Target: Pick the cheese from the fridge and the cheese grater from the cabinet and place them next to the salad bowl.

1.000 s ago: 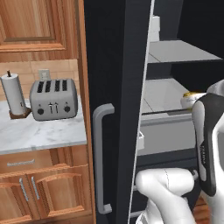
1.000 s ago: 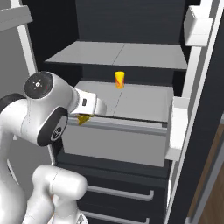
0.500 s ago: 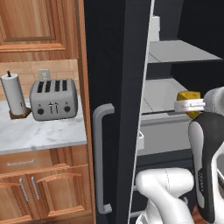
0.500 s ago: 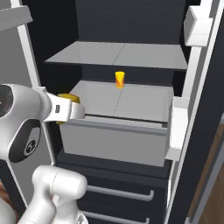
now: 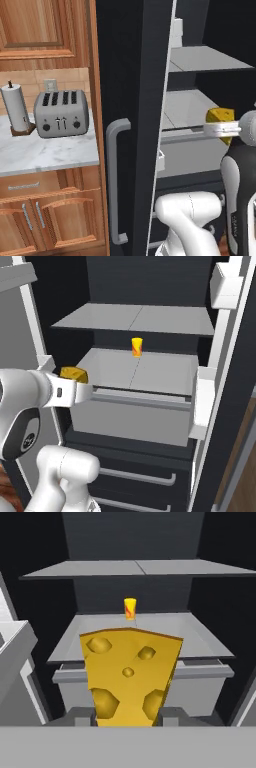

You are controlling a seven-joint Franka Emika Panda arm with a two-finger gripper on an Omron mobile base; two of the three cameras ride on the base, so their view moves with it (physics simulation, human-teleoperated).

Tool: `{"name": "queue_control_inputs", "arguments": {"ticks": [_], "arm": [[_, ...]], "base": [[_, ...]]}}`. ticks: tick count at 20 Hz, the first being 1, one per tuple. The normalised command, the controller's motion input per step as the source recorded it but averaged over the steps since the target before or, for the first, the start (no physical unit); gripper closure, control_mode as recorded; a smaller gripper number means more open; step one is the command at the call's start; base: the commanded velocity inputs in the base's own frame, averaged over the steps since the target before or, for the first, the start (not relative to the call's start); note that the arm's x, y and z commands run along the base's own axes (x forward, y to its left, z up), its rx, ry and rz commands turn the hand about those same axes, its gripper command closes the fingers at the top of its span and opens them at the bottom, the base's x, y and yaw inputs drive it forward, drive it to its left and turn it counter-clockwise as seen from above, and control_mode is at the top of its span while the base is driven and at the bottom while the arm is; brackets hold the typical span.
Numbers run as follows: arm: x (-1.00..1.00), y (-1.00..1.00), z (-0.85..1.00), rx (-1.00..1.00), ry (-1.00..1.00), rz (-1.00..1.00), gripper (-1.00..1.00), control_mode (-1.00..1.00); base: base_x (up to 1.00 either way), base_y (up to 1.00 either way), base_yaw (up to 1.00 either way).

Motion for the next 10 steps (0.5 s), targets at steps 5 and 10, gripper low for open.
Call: {"name": "queue_control_inputs", "arguments": {"ticks": [5,10], "arm": [[-0.24,0.00,0.15,0.00,0.00,0.00,1.00,-1.00],[-0.16,0.00,0.01,0.00,-0.01,0.00,1.00,1.00]], "base": [[0.00,0.00,0.00],[-0.80,0.00,0.00]]}}
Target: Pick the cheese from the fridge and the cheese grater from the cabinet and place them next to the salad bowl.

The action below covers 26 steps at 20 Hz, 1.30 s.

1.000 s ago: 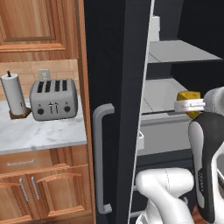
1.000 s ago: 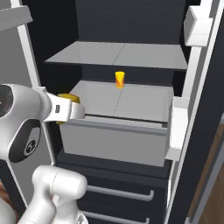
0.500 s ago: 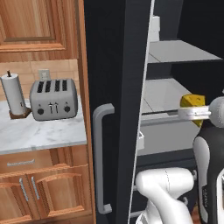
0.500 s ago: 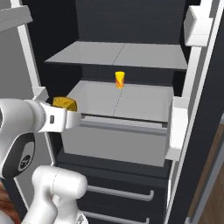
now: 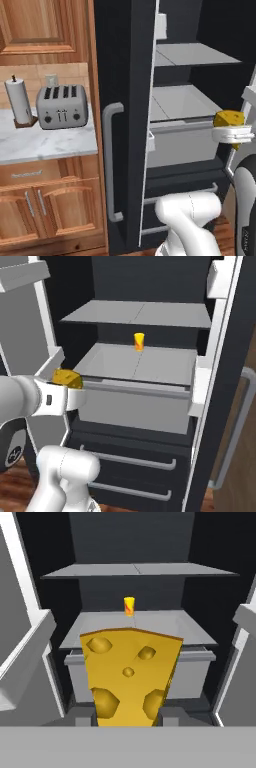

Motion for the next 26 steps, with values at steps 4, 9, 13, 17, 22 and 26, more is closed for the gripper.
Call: {"name": "queue_control_inputs", "arguments": {"ticks": [4,9,13,17,22,26], "arm": [[0.00,0.00,0.00,0.00,0.00,0.00,1.00,1.00],[0.00,0.00,0.00,0.00,0.00,0.00,1.00,1.00],[0.00,0.00,0.00,0.00,0.00,0.00,1.00,1.00],[0.00,0.00,0.00,0.00,0.00,0.00,1.00,1.00],[0.00,0.00,0.00,0.00,0.00,0.00,1.00,1.00],[0.00,0.00,0.00,0.00,0.00,0.00,1.00,1.00]], "base": [[-1.00,0.02,0.00],[-1.00,0.16,0.00],[-1.00,0.50,0.01],[-1.00,0.89,0.06],[-0.59,1.00,0.11],[0.07,1.00,0.32]]}}
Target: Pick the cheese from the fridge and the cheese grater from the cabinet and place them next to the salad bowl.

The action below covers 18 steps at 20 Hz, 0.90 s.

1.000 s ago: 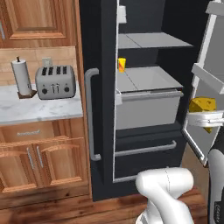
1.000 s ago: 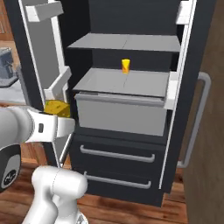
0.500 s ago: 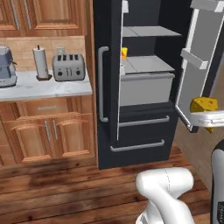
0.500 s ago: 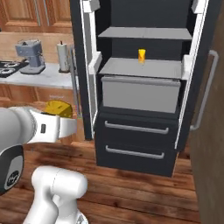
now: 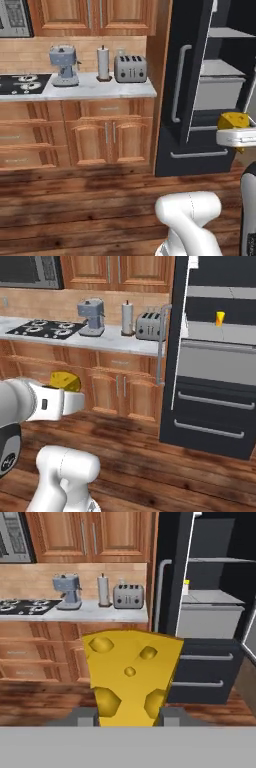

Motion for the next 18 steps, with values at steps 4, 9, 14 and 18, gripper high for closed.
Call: {"name": "queue_control_inputs", "arguments": {"ticks": [4,9,14,18], "arm": [[0.00,0.00,0.00,0.00,0.00,0.00,1.00,1.00],[0.00,0.00,0.00,0.00,0.00,0.00,1.00,1.00],[0.00,0.00,0.00,0.00,0.00,0.00,1.00,1.00],[0.00,0.00,0.00,0.00,0.00,0.00,1.00,1.00]], "base": [[0.72,0.41,0.67],[0.66,0.23,0.81],[0.88,0.86,0.29],[1.00,0.97,0.00]]}}
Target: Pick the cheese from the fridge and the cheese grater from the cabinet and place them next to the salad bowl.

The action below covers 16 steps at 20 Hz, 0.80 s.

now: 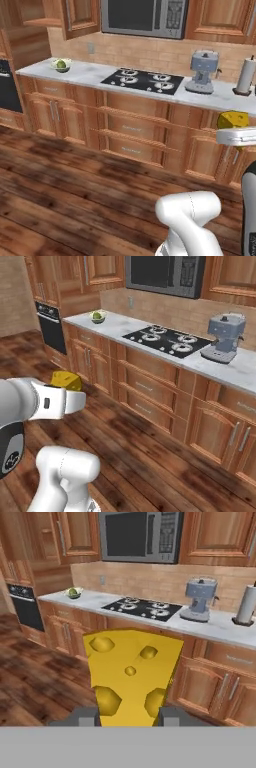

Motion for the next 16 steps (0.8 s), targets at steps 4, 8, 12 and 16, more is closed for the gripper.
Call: {"name": "queue_control_inputs", "arguments": {"ticks": [4,8,12,16], "arm": [[0.00,0.00,0.00,0.00,0.00,0.00,1.00,1.00],[0.00,0.00,0.00,0.00,0.00,0.00,1.00,1.00],[0.00,0.00,0.00,0.00,0.00,0.00,1.00,1.00],[0.00,0.00,0.00,0.00,0.00,0.00,1.00,1.00]], "base": [[1.00,0.98,-0.05],[1.00,0.90,-0.06],[1.00,1.00,-0.23],[1.00,1.00,-0.32]]}}
